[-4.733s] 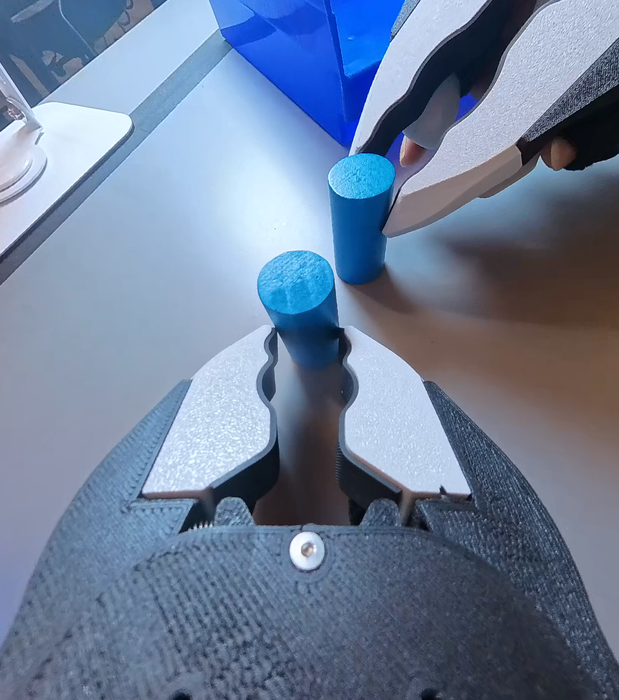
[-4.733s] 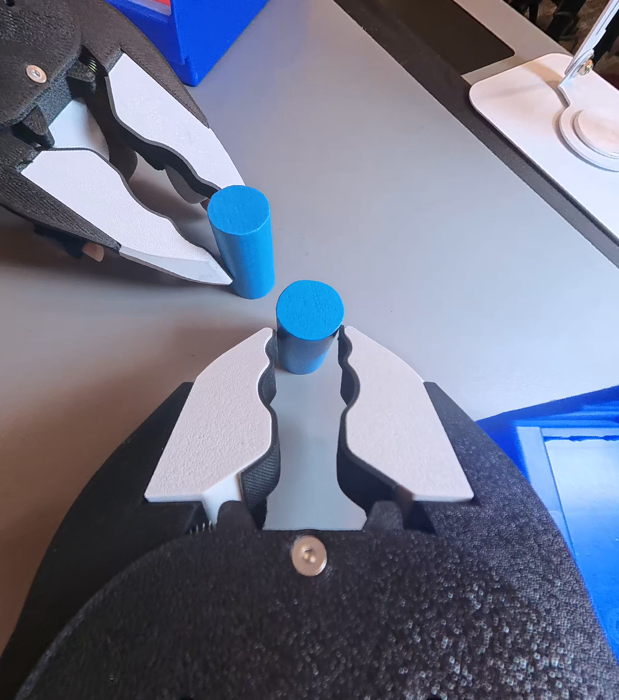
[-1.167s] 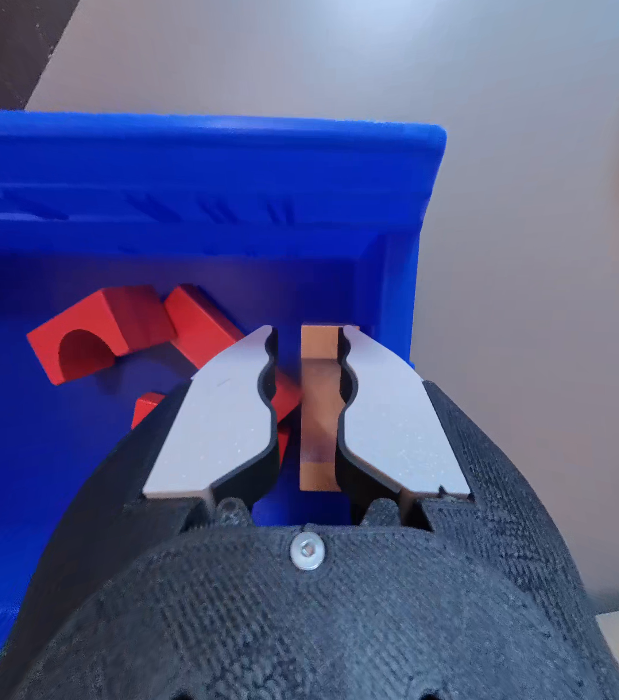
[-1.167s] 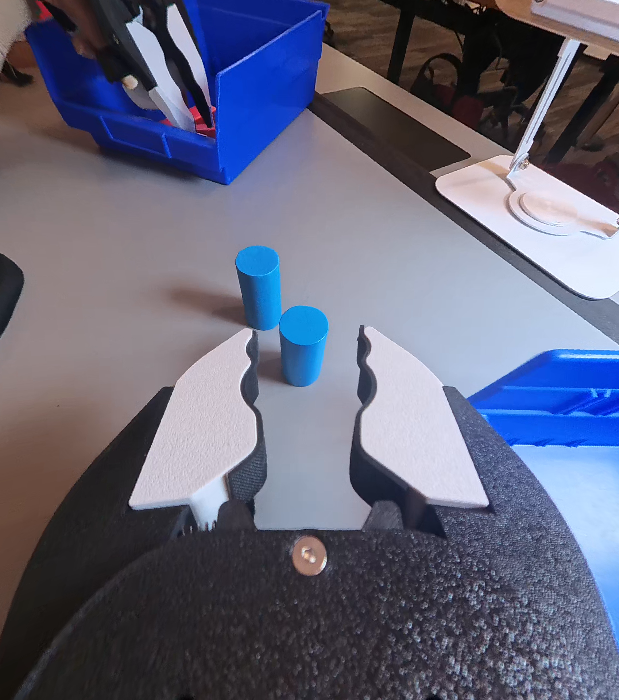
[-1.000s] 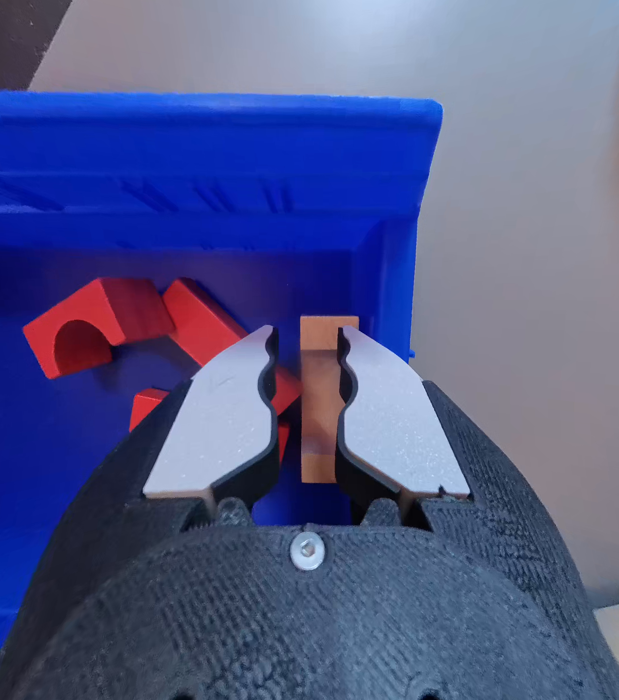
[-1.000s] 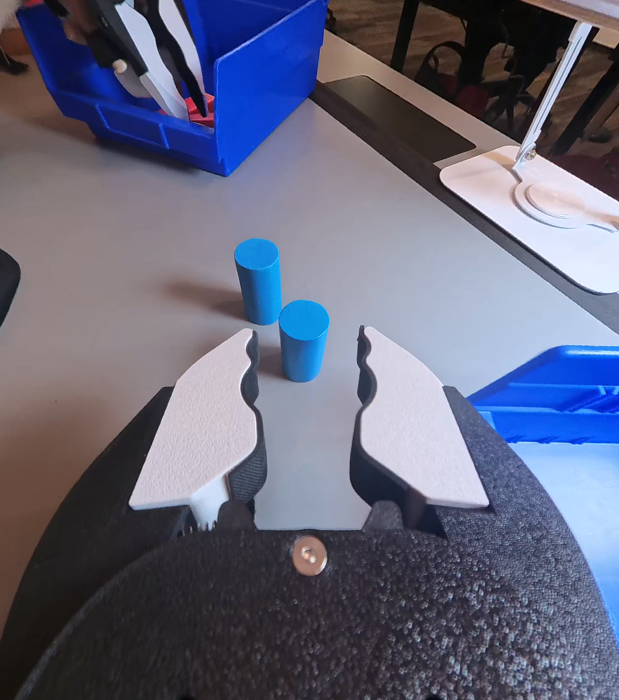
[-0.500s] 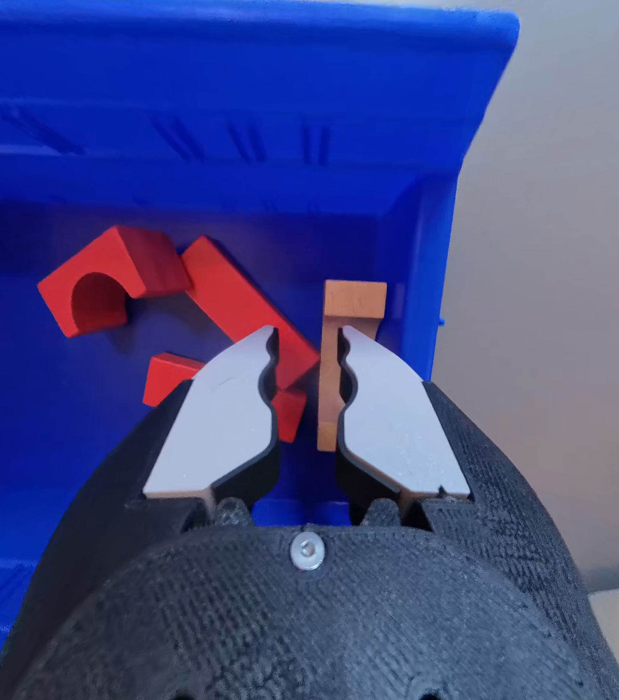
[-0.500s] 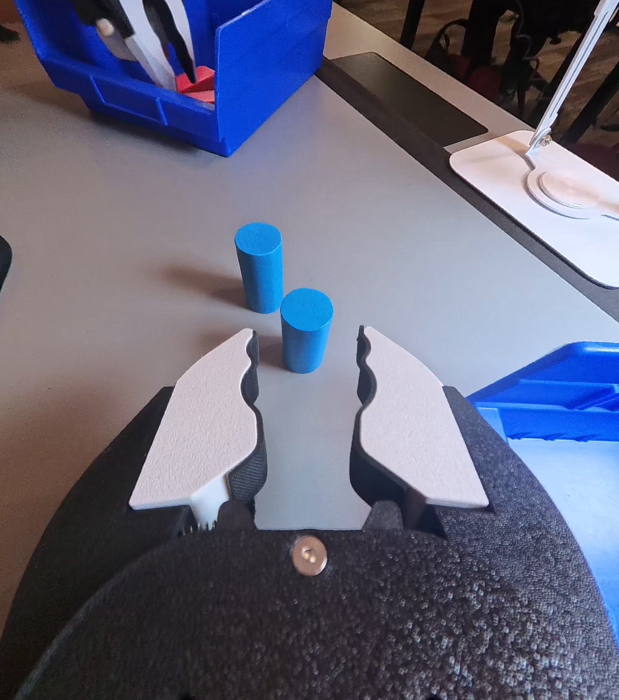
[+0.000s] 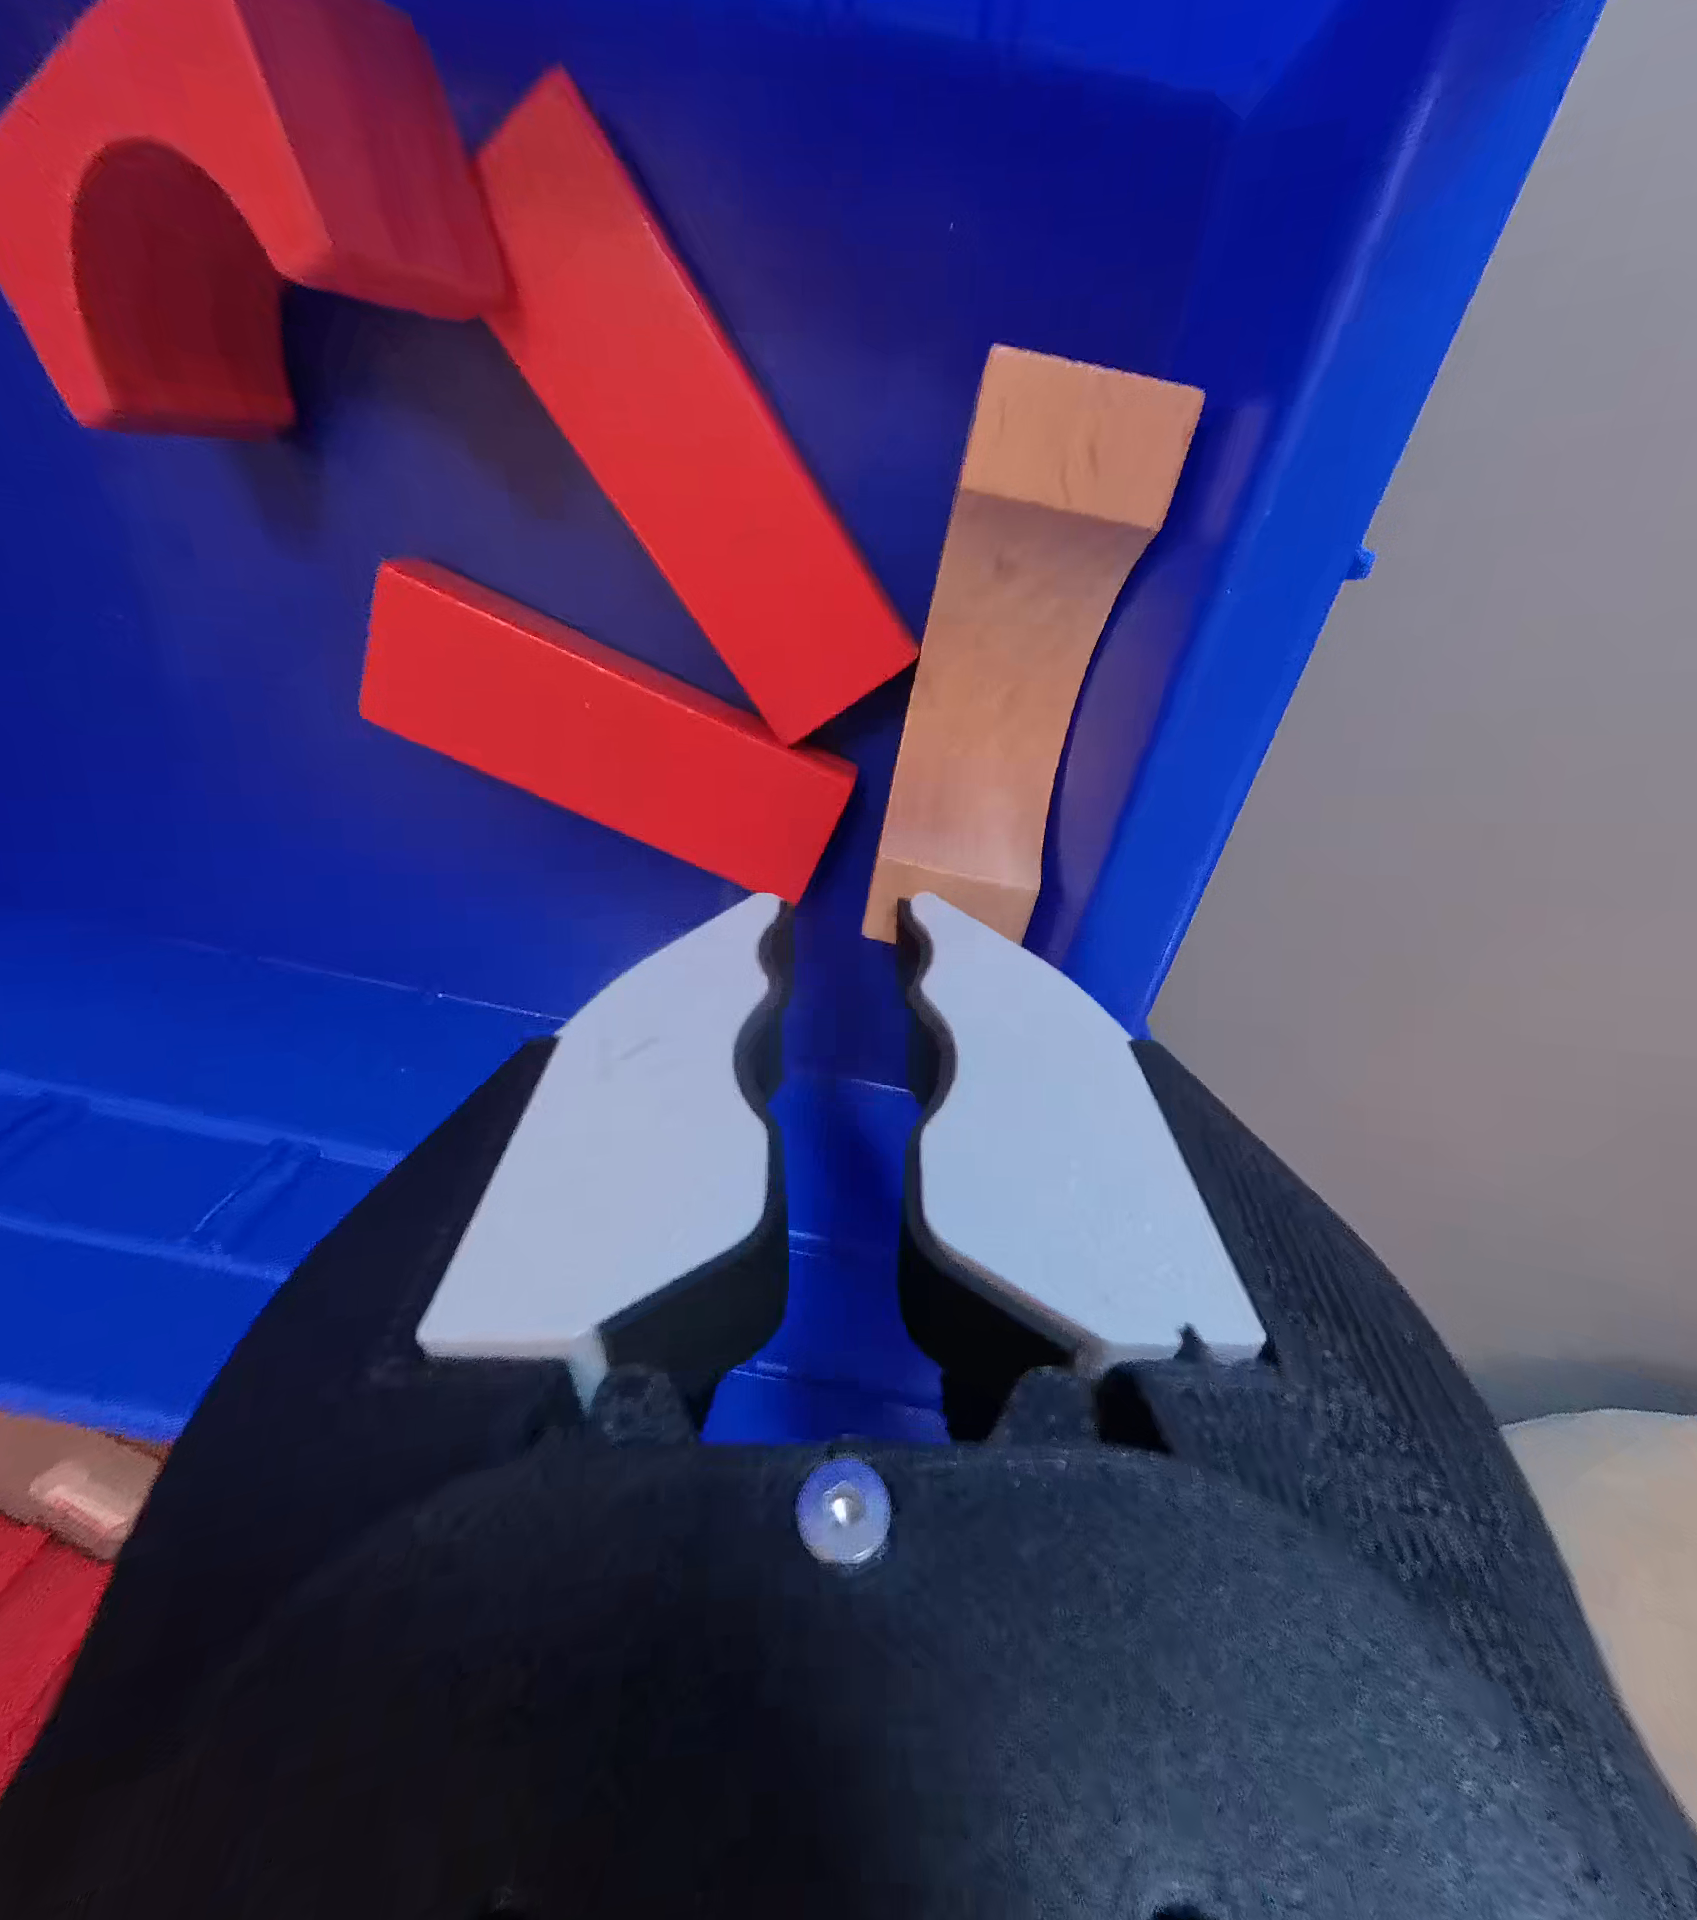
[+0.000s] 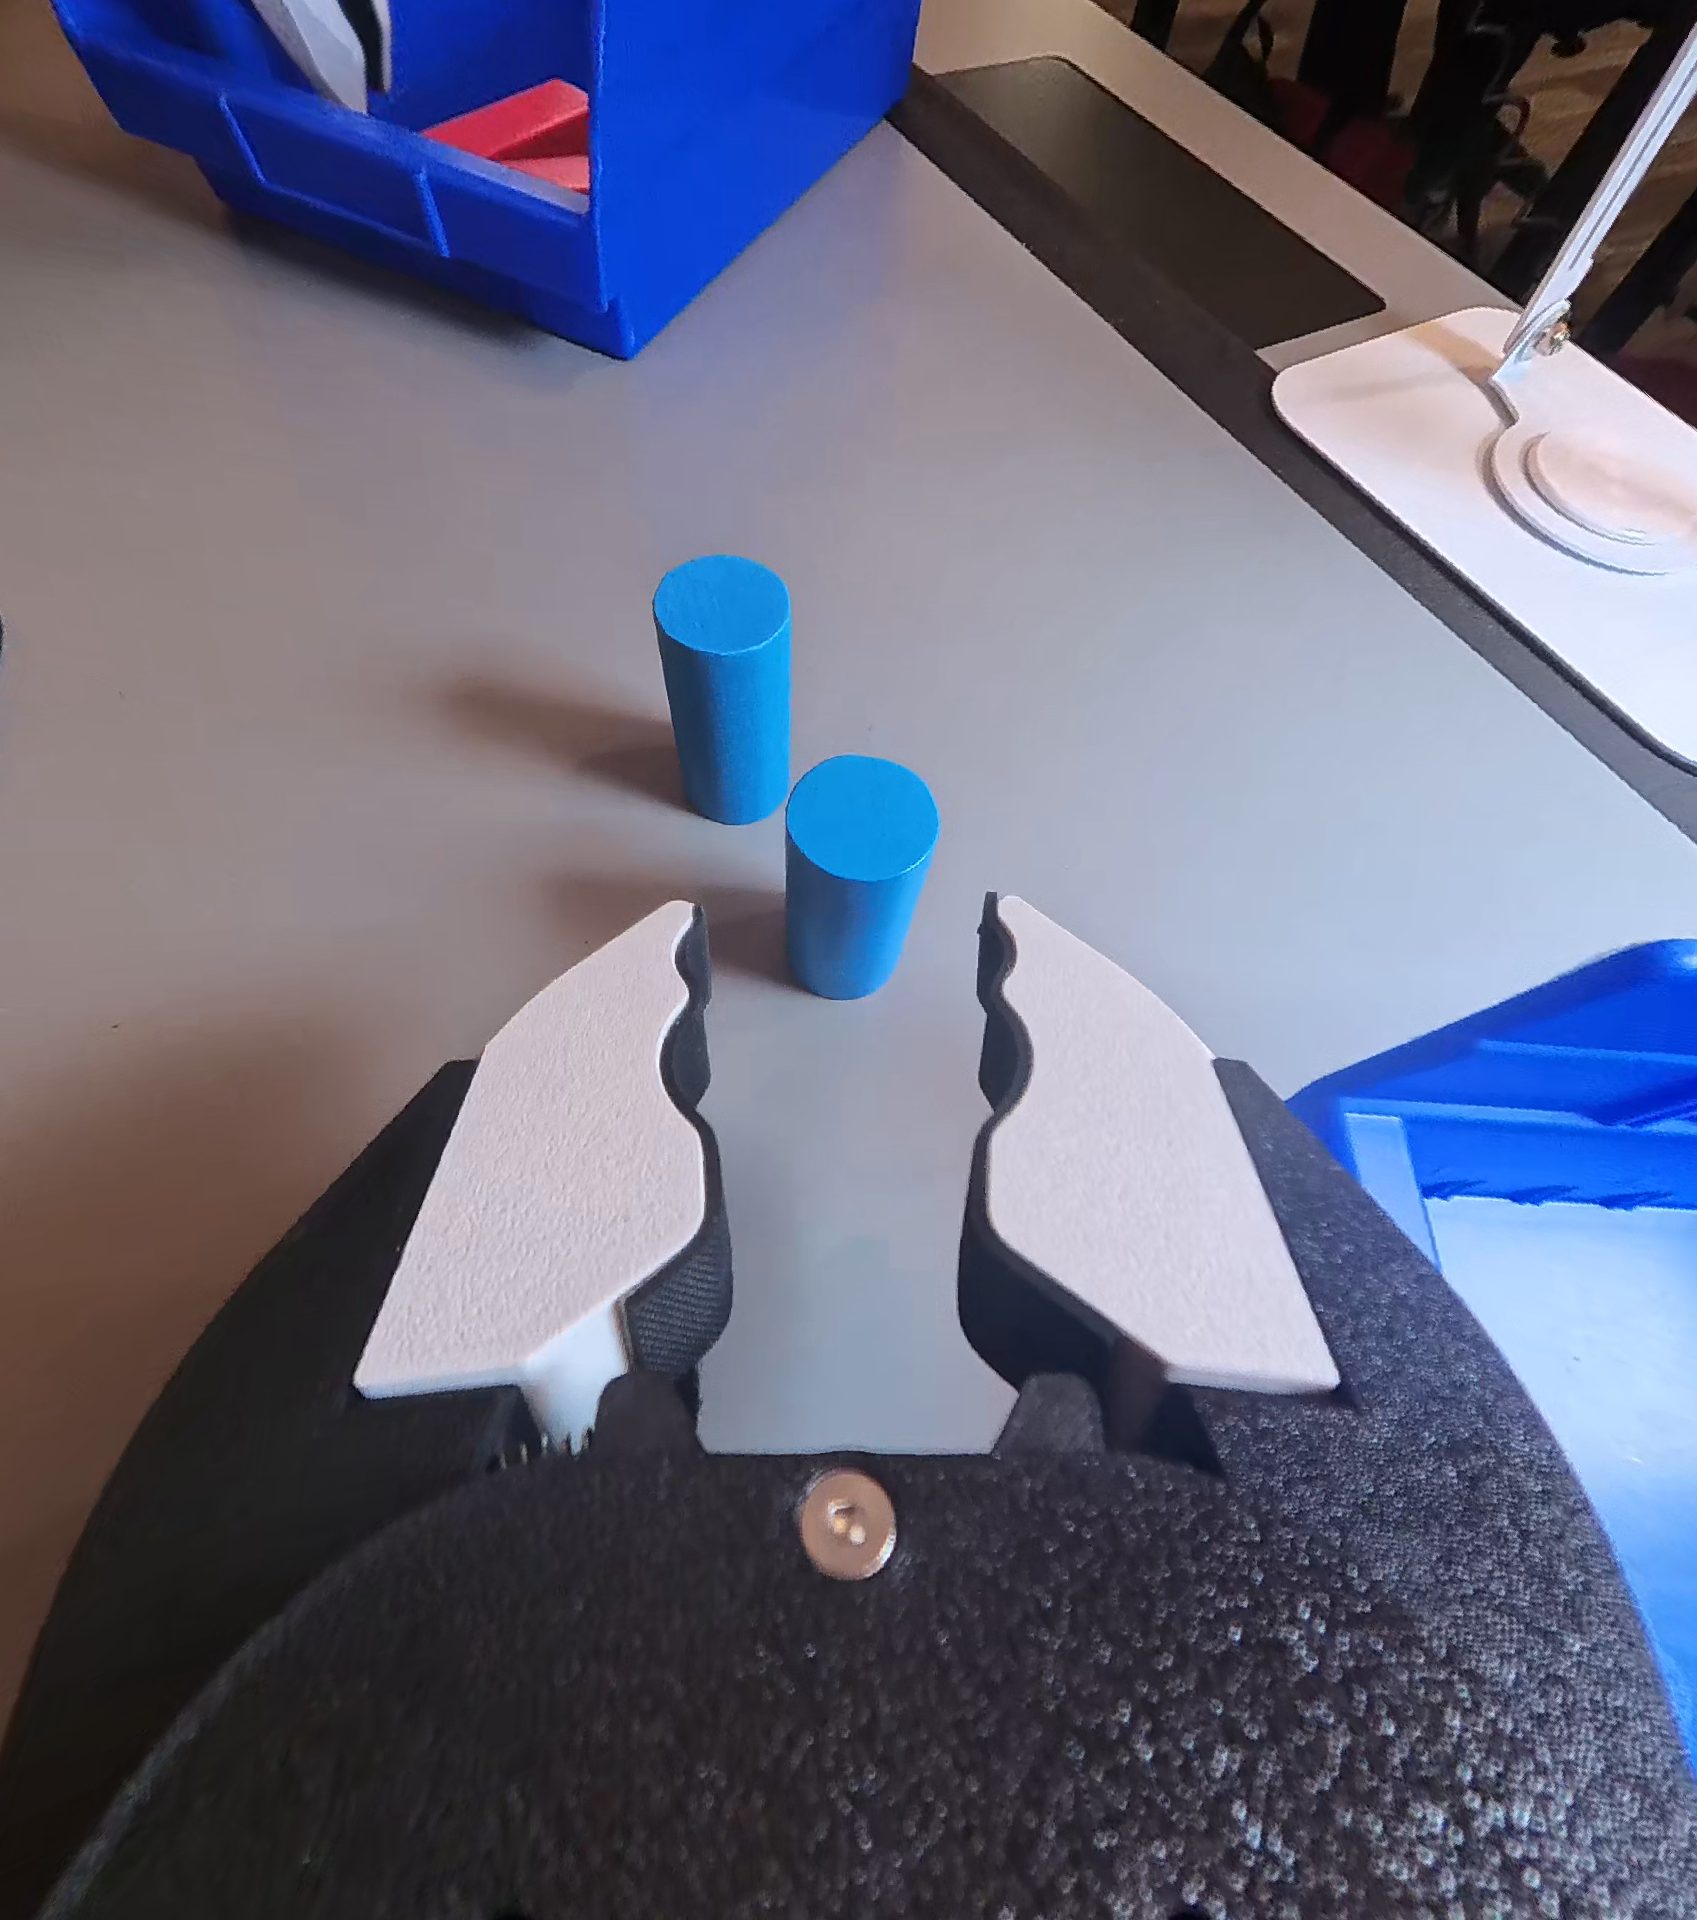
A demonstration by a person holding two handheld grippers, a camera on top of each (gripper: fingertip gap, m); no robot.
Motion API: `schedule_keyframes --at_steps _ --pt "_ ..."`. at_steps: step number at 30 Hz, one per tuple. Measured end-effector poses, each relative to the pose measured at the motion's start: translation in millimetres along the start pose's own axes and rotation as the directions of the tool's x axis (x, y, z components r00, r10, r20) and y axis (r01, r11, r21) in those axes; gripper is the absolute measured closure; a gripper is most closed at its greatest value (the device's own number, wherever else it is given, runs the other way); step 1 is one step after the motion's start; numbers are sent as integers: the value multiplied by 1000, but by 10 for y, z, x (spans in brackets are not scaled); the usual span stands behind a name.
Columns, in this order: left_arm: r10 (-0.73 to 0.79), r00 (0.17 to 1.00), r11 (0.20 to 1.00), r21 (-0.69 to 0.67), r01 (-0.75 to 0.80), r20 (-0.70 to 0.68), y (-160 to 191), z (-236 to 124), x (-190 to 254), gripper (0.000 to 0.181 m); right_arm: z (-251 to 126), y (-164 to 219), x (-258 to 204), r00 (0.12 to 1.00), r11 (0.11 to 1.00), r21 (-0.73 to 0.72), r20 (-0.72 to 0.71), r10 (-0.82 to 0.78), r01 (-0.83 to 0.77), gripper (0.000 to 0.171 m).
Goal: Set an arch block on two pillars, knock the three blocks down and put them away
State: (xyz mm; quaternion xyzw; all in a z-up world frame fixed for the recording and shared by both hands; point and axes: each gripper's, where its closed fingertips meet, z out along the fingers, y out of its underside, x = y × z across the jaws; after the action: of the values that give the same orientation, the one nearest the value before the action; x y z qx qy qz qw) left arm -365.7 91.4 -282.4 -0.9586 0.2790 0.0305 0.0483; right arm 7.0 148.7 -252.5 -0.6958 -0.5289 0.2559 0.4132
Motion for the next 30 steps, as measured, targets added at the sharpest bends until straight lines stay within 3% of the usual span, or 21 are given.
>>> schedule_keyframes --at_steps 4,9,10,11,16,22,26,30 --pt "-1 997 999 -35 4 72 45 18 -98 168 -8 11 9 1000 1000 -8 -7 -15 15 121" --pt "45 997 999 -5 -45 55 61 11 -51 172 19 63 41 1000 1000 -21 0 5 -5 121" --pt "70 996 997 -16 -69 55 83 13 -42 170 31 76 49 1000 1000 -26 3 12 -12 121" --pt "103 994 994 -46 -101 44 129 31 -23 153 46 87 58 1000 999 -30 7 20 -19 122" --pt "343 936 925 -201 -322 78 254 137 -136 142 72 103 62 999 998 -35 18 47 -47 121" --pt "577 802 817 -119 -565 155 -28 204 -86 142 59 89 94 998 998 -26 13 62 -62 122" --pt "715 670 694 -81 -716 199 -201 245 81 144 69 107 95 997 997 -31 17 69 -69 122" --pt "829 507 545 -142 -826 236 -259 275 158 166 69 128 85 998 997 -42 16 58 -57 122"
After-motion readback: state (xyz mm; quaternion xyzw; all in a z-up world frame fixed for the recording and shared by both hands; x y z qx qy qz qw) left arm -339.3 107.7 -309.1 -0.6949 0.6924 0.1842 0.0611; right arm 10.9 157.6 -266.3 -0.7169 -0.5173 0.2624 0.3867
